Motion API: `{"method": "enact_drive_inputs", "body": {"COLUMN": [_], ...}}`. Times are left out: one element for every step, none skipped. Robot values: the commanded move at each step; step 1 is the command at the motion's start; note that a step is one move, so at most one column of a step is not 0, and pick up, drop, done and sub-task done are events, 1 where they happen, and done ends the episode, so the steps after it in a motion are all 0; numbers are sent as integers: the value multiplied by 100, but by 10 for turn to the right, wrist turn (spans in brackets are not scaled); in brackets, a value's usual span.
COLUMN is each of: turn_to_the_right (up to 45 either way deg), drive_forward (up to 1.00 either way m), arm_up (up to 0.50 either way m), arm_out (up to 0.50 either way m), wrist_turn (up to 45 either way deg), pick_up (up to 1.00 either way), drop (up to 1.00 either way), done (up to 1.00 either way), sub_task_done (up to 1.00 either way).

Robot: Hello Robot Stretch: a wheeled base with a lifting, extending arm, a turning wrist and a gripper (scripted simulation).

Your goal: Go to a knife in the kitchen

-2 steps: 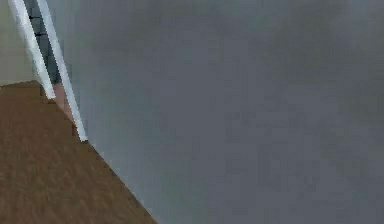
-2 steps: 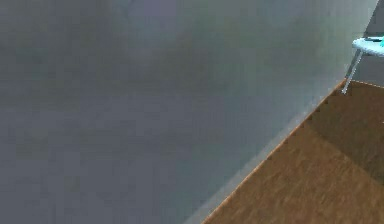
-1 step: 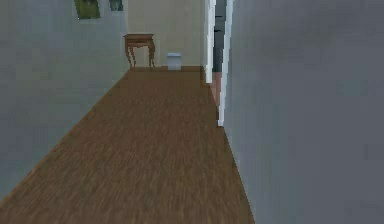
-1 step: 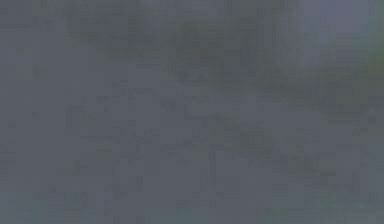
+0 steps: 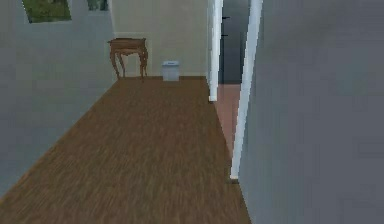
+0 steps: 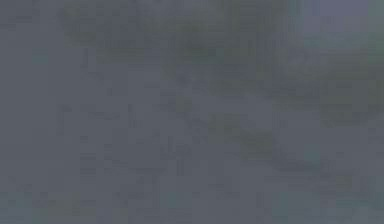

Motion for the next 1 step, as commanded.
{"method": "enact_drive_inputs", "body": {"turn_to_the_right": [-30], "drive_forward": [0], "arm_up": [0], "arm_out": [0], "wrist_turn": [0], "pick_up": [0], "drop": [0], "done": [0], "sub_task_done": [0]}}
